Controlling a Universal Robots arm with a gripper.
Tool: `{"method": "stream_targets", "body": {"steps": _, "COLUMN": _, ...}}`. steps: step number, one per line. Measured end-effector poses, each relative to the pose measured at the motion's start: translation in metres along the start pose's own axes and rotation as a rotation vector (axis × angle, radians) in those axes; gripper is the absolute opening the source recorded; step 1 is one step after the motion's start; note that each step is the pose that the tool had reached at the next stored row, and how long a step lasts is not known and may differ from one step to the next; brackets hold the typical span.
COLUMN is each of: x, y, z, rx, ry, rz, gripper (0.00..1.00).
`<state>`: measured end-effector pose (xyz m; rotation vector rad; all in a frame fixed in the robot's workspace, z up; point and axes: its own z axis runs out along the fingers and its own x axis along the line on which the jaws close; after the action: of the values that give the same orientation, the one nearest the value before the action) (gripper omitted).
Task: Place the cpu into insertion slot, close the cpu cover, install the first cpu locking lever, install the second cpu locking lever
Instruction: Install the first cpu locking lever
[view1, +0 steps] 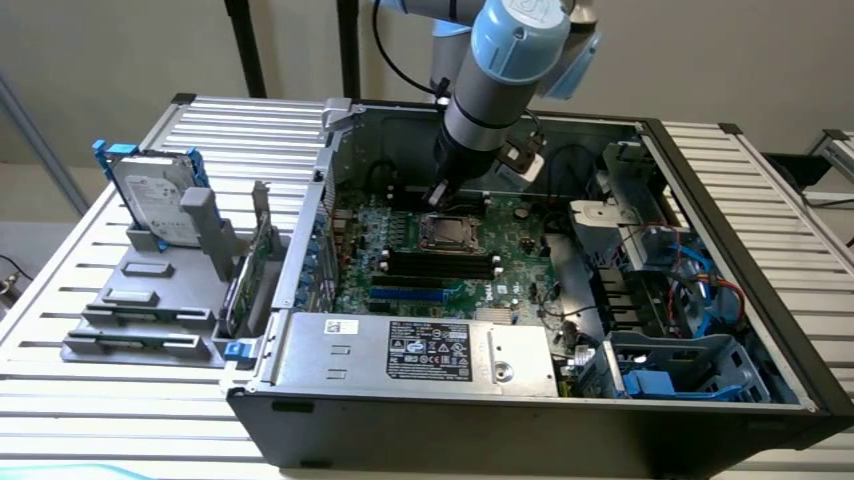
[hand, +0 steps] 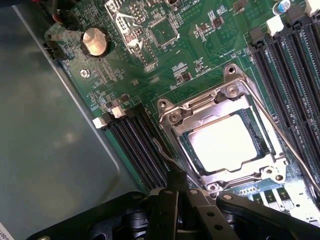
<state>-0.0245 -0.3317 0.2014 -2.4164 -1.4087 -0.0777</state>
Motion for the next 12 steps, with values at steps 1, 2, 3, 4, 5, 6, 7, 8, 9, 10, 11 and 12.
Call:
{"method": "stream_targets", "body": {"steps": 1, "x": 0.0002, "y": 0.0003, "z": 0.0000, "rx": 0.0000, "ry": 0.0001, "rz": 0.000, "gripper": 0.11}}
{"method": "stream_targets", "body": {"steps": 2, "x": 0.0004, "y": 0.0007, "z": 0.0000, "rx": 0.0000, "ry": 0.0000, "rz": 0.000, "gripper": 0.11}}
{"method": "stream_targets", "body": {"steps": 3, "x": 0.0006, "y": 0.0011, "z": -0.0001, "rx": 0.0000, "ry": -0.0001, "rz": 0.000, "gripper": 0.11}}
{"method": "stream_targets", "body": {"steps": 4, "x": 0.0008, "y": 0.0015, "z": -0.0001, "rx": -0.0001, "ry": -0.0002, "rz": 0.000, "gripper": 0.11}}
{"method": "stream_targets", "body": {"steps": 5, "x": 0.0011, "y": 0.0019, "z": 0.0000, "rx": -0.0001, "ry": -0.0001, "rz": 0.000, "gripper": 0.11}}
{"method": "stream_targets", "body": {"steps": 6, "x": 0.0013, "y": 0.0024, "z": 0.0000, "rx": 0.0000, "ry": -0.0001, "rz": 0.000, "gripper": 0.11}}
{"method": "stream_targets", "body": {"steps": 7, "x": 0.0015, "y": 0.0029, "z": 0.0002, "rx": 0.0000, "ry": 0.0001, "rz": 0.000, "gripper": 0.11}}
{"method": "stream_targets", "body": {"steps": 8, "x": 0.0017, "y": 0.0033, "z": 0.0003, "rx": 0.0000, "ry": 0.0001, "rz": 0.000, "gripper": 0.11}}
{"method": "stream_targets", "body": {"steps": 9, "x": 0.0019, "y": 0.0038, "z": 0.0004, "rx": 0.0000, "ry": 0.0000, "rz": 0.000, "gripper": 0.11}}
{"method": "stream_targets", "body": {"steps": 10, "x": 0.0020, "y": 0.0042, "z": 0.0007, "rx": 0.0000, "ry": 0.0001, "rz": 0.000, "gripper": 0.11}}
{"method": "stream_targets", "body": {"steps": 11, "x": 0.0021, "y": 0.0046, "z": 0.0009, "rx": 0.0000, "ry": 0.0001, "rz": 0.000, "gripper": 0.11}}
{"method": "stream_targets", "body": {"steps": 12, "x": 0.0022, "y": 0.0049, "z": 0.0011, "rx": -0.0001, "ry": 0.0000, "rz": 0.000, "gripper": 0.11}}
